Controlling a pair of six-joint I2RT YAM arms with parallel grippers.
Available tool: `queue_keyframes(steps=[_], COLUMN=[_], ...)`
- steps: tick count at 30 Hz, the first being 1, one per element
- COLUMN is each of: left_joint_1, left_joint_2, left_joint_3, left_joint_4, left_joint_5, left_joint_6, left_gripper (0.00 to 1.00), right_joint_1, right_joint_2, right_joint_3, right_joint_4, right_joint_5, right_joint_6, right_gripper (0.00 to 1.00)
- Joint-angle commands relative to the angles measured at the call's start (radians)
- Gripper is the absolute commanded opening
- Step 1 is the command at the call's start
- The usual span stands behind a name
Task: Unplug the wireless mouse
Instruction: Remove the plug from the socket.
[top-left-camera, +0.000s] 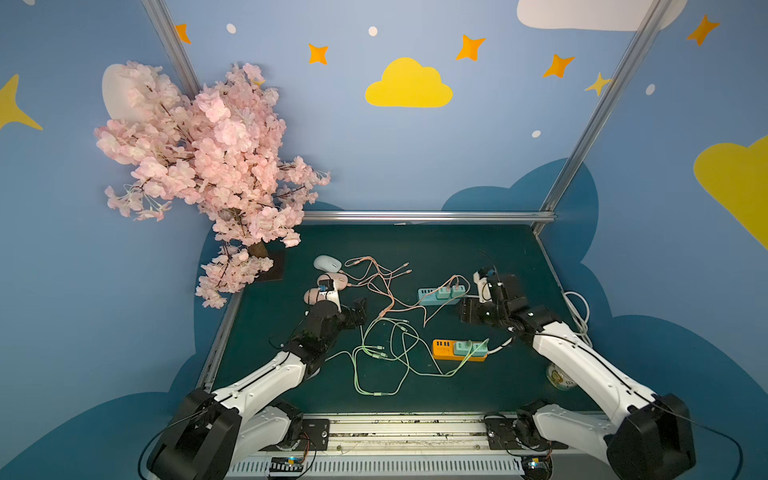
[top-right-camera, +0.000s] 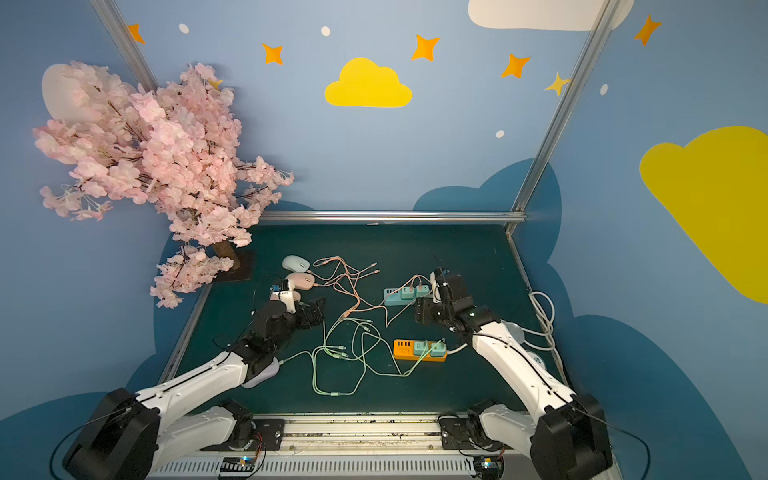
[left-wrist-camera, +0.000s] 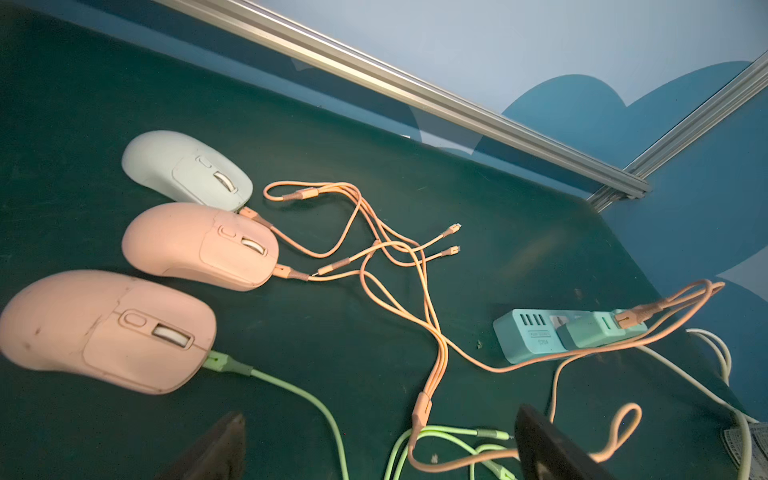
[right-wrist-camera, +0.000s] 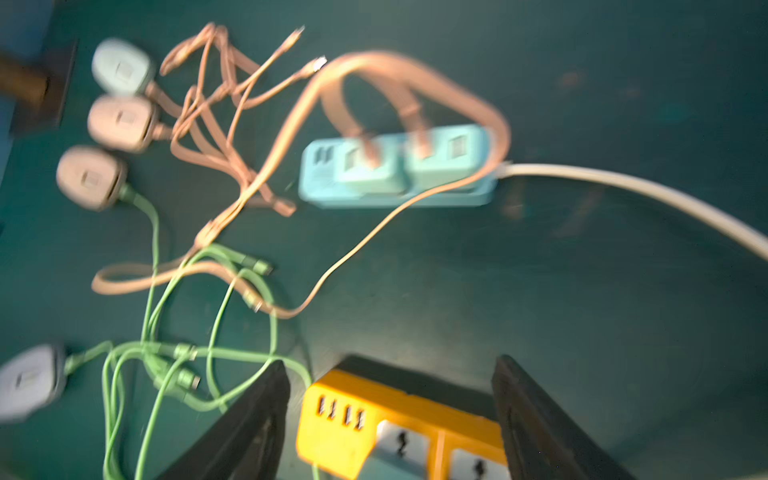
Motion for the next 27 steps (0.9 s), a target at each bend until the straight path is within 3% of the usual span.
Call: queue_keyframes(steps=[1, 4, 7, 10, 14, 19, 24, 27], left_joint_1=[-0.023, -0.07, -0.123, -0.195, -0.301, -0.391, -0.427, -0.43], left_joint_2=[-0.054, -0.047, -0.016, 0.043, 0.168, 0.334, 0.503, 0.587], left_joint_3=[0.021, 0.042, 0.074, 0.122, 0.214, 0.348, 0.512, 0.583], left_joint_4=[-0.023, -0.019, -0.003, -0.001, -0.039, -0.136, -0.328, -0.403], left_joint_5=[0.004, 0.018, 0.112, 0.169, 0.208, 0.238, 0.192, 0.177], left_joint_6=[0.049, 0.126, 0.204, 0.253, 0.329, 0.383, 0.379, 0.37], left_gripper=[1.0, 1.0, 1.0, 1.0, 1.0, 0.96, 0.89, 0.83], right_joint_1=[0.021, 0.031, 0.065, 0.113, 0.156, 0.16, 0.163, 0.165], right_joint_2=[-0.005, -0.016, -0.052, -0.065, -0.052, -0.027, 0.023, 0.05], right_joint_3=[0.055, 0.11, 0.165, 0.213, 0.259, 0.223, 0.18, 0.174], right_joint_4=[-0.106, -0.194, -0.333, -0.501, -0.677, -0.651, -0.529, -0.489], right_joint_5=[-0.005, 0.01, 0.029, 0.031, 0.103, 0.034, -0.031, -0.011], right_joint_6=[-0.036, -0.041, -0.039, -0.016, 0.058, 0.065, 0.081, 0.095], right_gripper=[0.79, 0.79, 0.78, 0.7, 0.7, 0.69, 0.53, 0.51])
